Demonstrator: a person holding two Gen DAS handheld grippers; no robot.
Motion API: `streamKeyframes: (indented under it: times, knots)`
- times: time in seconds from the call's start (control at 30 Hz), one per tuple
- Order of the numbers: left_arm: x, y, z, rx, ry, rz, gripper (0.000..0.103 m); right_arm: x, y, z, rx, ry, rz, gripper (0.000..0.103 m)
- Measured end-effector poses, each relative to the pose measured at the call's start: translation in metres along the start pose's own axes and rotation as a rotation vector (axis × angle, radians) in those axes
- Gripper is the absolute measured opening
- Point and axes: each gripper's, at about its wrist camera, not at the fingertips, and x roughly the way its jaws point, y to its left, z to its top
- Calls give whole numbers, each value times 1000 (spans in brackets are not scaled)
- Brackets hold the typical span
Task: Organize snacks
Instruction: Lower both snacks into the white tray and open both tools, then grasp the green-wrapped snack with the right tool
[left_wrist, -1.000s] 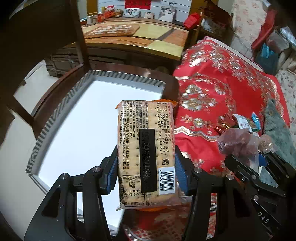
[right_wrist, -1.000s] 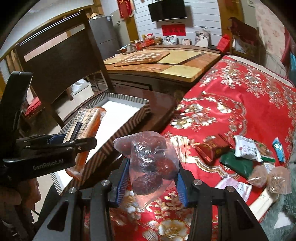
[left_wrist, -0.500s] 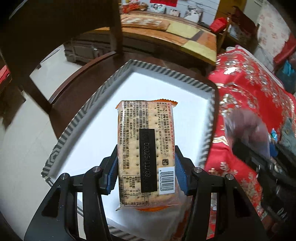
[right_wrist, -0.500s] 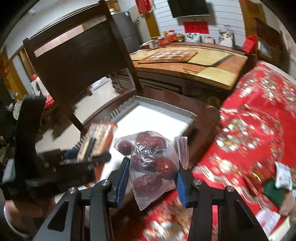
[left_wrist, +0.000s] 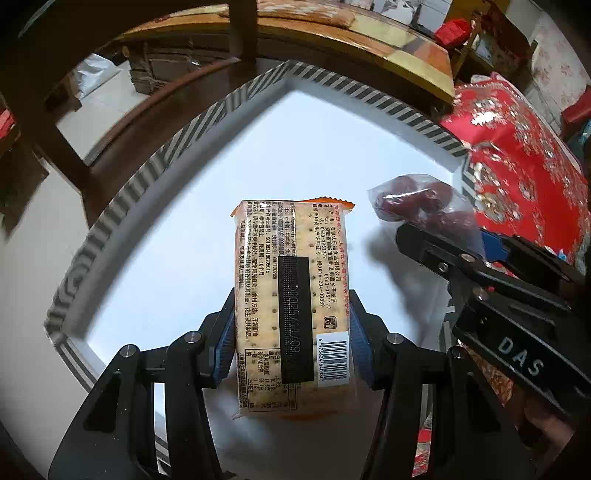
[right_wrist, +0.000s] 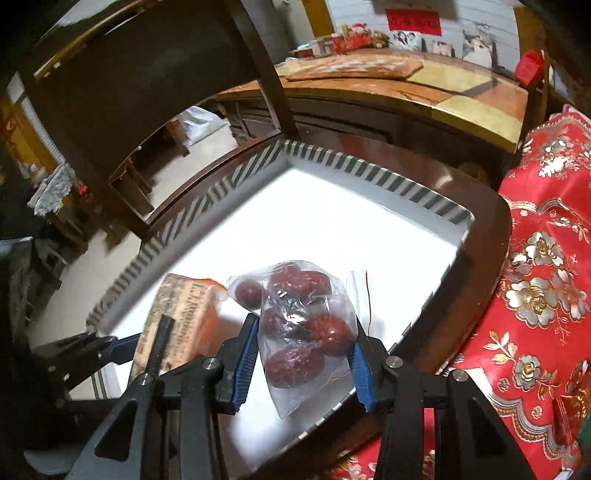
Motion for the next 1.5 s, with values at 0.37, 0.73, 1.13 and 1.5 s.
streamKeyframes:
  times: [0.37,0.73,1.13,1.5]
  knots:
    - [4,-19,-3,-5,29,-30,55,-14,-19,-13,27,7,-24,55]
    - [-19,-15,-1,-26,-49,-72,67,-70,1,-24,33,-126,-28,55]
    - [-63,-66,-13,72,-128,-165,72,-158,-41,-87,154,-213,-132,59]
    - [-68,-136,-41,203,-87,-271,72,-225,-110,-173,318,-221,-276,61]
